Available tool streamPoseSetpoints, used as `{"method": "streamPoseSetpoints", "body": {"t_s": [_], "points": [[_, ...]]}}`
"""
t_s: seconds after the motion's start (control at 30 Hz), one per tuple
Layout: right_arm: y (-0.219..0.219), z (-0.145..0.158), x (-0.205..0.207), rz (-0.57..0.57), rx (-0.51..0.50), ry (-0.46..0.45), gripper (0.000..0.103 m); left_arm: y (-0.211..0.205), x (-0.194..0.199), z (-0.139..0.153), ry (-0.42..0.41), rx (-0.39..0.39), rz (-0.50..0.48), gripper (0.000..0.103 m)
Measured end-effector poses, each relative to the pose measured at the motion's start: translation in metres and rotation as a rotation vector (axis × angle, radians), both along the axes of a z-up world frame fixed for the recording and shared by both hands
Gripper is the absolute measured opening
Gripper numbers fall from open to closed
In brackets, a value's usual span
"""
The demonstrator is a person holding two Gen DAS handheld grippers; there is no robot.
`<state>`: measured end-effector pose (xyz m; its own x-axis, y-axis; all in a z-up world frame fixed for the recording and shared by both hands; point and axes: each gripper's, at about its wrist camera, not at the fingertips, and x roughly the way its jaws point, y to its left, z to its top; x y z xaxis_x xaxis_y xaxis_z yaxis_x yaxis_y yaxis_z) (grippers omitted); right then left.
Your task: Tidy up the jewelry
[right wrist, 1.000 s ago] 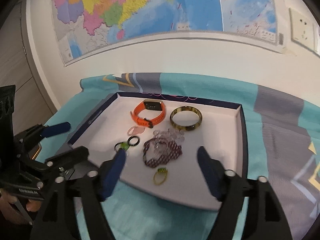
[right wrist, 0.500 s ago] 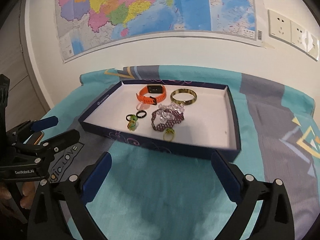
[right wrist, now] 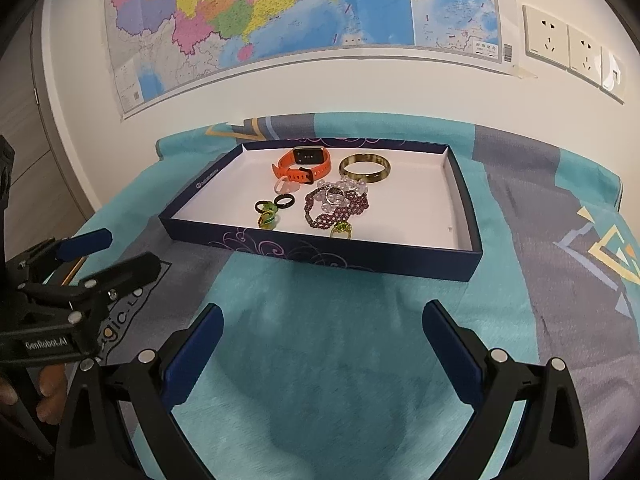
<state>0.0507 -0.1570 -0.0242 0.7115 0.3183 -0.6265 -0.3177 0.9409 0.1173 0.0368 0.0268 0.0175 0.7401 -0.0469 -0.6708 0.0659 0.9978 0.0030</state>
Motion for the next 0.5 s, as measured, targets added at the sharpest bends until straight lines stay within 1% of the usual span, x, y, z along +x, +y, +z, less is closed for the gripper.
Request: {"method": "streamPoseSetpoints", "body": {"t_s": [0.27,0.5], "points": [[0.0016,-0.0010,-0.0032,0.000,-0.001,0.003,0.096,-0.0019,-0.0039,-0.0044,0.013,0.004,0.003,0.097],[0.0010,-0.0010,-0.0040,-0.004,0.000,0.001,0.096,-0.0038,-0.0056,-0.0046,0.009,0.016,0.004,0.097]]}}
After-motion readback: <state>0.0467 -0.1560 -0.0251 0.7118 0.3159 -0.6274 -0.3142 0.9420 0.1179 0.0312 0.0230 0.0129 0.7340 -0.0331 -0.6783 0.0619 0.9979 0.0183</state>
